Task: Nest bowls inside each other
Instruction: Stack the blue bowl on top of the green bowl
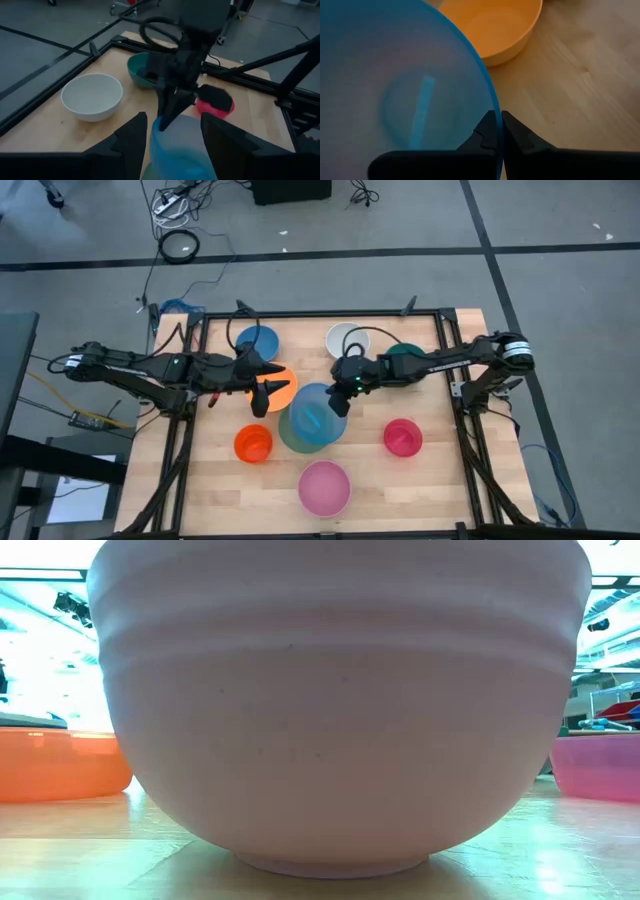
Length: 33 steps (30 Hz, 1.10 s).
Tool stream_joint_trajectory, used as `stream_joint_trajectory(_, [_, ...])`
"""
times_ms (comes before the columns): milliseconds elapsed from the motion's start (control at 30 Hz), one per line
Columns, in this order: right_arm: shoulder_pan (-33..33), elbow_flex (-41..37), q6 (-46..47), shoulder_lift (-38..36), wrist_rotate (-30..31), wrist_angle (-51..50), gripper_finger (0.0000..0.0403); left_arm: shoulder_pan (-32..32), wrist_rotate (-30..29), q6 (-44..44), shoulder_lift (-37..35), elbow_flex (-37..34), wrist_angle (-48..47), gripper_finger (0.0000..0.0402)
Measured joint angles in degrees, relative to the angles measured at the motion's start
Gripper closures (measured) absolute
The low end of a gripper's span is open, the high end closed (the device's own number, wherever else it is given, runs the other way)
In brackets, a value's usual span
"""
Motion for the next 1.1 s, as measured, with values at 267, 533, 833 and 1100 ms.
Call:
stream_joint_trajectory(267, [0.0, 6.3, -2.3, 7.3, -0.1, -5.2, 0.0402, -0.4, 0.0, -0.3, 0.0, 0.0, -0.8, 0.0206])
stream_joint_trajectory(533, [0.5, 7.2, -3.6, 7.2, -0.1, -5.1, 0.0338, -0.5, 0.0, -0.3, 0.0, 0.0, -1.1, 0.0206])
stream_joint_trajectory(833, [0.8, 7.3, -1.1, 5.4, 0.0, -12.5, 0.0236, -0.5, 0.0, -0.6, 0.0, 0.0, -2.4, 0.0206])
stream_joint_trajectory(1100, [1.3, 7.4, -2.0, 3.8, 2.4, -13.1, 0.0214, -0.5, -0.2, -0.7, 0.0, 0.0, -3.1, 0.0206])
